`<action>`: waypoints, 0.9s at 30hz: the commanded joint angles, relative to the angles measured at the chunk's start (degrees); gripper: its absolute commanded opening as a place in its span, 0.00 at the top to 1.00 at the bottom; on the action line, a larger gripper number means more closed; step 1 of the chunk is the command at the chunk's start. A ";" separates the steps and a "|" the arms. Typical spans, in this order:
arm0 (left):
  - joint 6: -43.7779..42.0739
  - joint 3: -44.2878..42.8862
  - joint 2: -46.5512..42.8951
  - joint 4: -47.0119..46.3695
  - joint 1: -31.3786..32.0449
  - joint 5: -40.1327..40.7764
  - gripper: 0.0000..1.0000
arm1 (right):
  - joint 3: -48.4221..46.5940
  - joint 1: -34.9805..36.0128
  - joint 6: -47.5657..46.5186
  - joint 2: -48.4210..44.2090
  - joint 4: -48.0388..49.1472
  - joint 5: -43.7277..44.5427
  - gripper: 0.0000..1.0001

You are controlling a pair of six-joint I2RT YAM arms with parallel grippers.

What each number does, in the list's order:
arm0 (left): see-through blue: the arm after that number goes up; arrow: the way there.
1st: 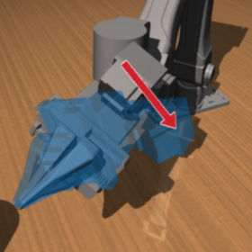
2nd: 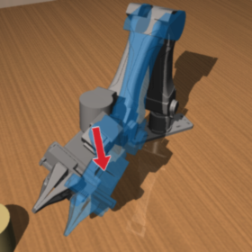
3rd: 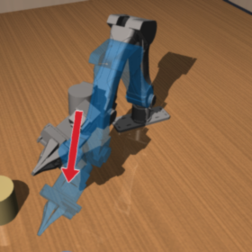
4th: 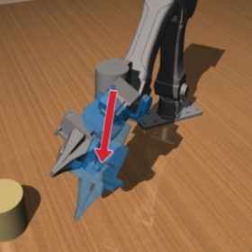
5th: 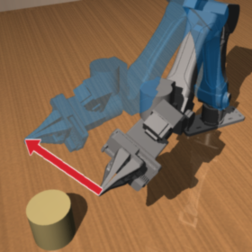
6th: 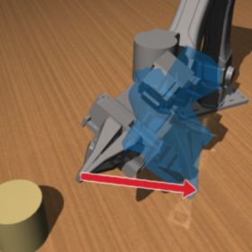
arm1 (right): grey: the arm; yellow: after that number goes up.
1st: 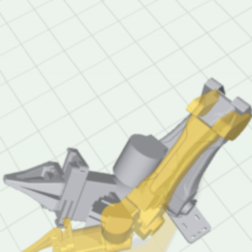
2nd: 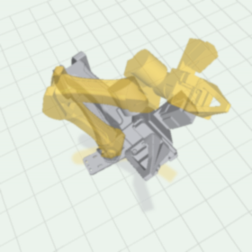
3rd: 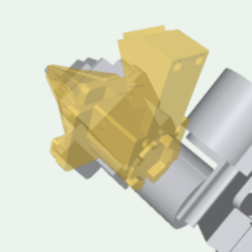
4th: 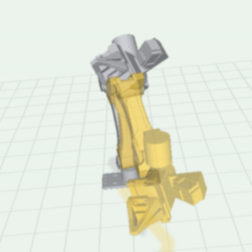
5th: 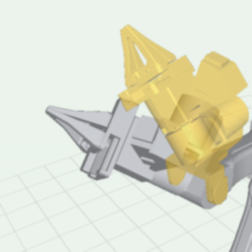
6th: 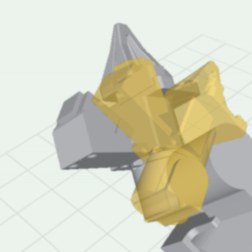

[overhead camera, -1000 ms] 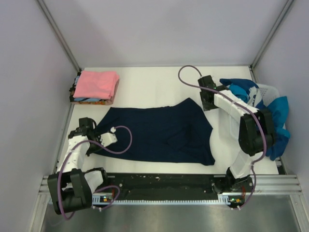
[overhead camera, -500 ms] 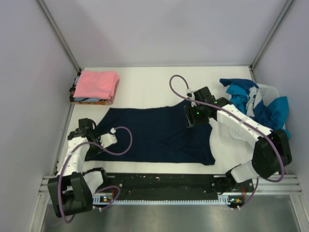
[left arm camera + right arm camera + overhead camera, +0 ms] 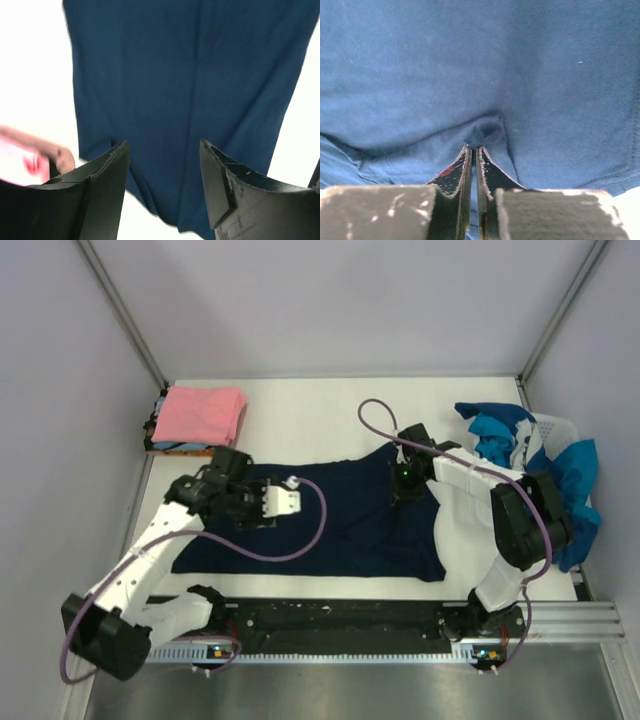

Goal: Fold and stack the t-shirts

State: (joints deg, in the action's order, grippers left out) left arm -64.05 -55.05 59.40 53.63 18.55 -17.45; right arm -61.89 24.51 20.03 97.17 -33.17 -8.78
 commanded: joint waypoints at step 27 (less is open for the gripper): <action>11.50 -22.47 51.35 -18.40 42.98 2.17 0.64 | 6.17 -6.06 1.85 -8.31 2.67 -0.01 1.00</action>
State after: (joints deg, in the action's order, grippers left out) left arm -51.27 -76.14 111.55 29.71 61.39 -13.32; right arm -55.48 18.57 22.61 91.55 -30.85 -10.15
